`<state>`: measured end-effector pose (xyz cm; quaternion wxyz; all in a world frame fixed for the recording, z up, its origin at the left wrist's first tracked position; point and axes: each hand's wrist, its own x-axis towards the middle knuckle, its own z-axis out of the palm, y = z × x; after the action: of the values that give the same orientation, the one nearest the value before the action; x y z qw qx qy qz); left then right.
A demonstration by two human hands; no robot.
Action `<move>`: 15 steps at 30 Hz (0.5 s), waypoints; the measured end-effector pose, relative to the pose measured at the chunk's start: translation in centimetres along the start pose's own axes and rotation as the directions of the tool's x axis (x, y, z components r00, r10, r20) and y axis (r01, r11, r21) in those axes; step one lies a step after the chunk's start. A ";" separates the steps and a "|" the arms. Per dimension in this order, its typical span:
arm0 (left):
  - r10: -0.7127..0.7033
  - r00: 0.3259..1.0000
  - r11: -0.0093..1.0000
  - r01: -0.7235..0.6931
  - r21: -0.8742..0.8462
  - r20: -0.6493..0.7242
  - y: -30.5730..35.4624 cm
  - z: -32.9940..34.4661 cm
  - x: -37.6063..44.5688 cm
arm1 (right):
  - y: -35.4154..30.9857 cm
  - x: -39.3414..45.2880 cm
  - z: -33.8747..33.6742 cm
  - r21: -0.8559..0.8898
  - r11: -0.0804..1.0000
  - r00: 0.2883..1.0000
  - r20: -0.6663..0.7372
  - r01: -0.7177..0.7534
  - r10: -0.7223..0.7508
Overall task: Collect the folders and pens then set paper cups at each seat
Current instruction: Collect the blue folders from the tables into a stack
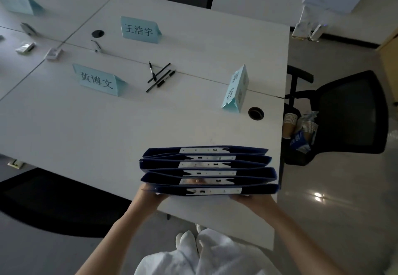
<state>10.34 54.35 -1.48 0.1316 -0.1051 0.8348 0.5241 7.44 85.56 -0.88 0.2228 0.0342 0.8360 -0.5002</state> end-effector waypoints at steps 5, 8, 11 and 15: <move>-0.007 0.999 0.998 0.010 0.063 -0.047 -0.2 -0.6 0.5 | -0.5 1.3 0.1 -0.001 0.997 0.987 -0.143 0.078 -0.077; 0.010 1.000 0.981 -0.012 0.194 0.009 1.0 -1.2 1.7 | -1.3 1.9 -0.8 -0.054 0.998 0.991 -0.123 0.039 -0.045; -0.012 0.993 0.977 -0.014 0.215 0.119 3.2 -2.4 3.3 | -2.4 2.5 -2.4 0.047 0.999 0.997 -0.073 -0.021 0.024; -0.188 0.935 0.977 0.147 0.154 0.300 5.0 -3.2 5.8 | -3.5 3.2 -3.4 0.104 0.986 0.991 0.031 -0.132 0.130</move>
<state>2.96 53.40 2.15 0.3132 -0.0828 0.8235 0.4657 2.38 86.18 2.06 0.2631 0.0948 0.8015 -0.5285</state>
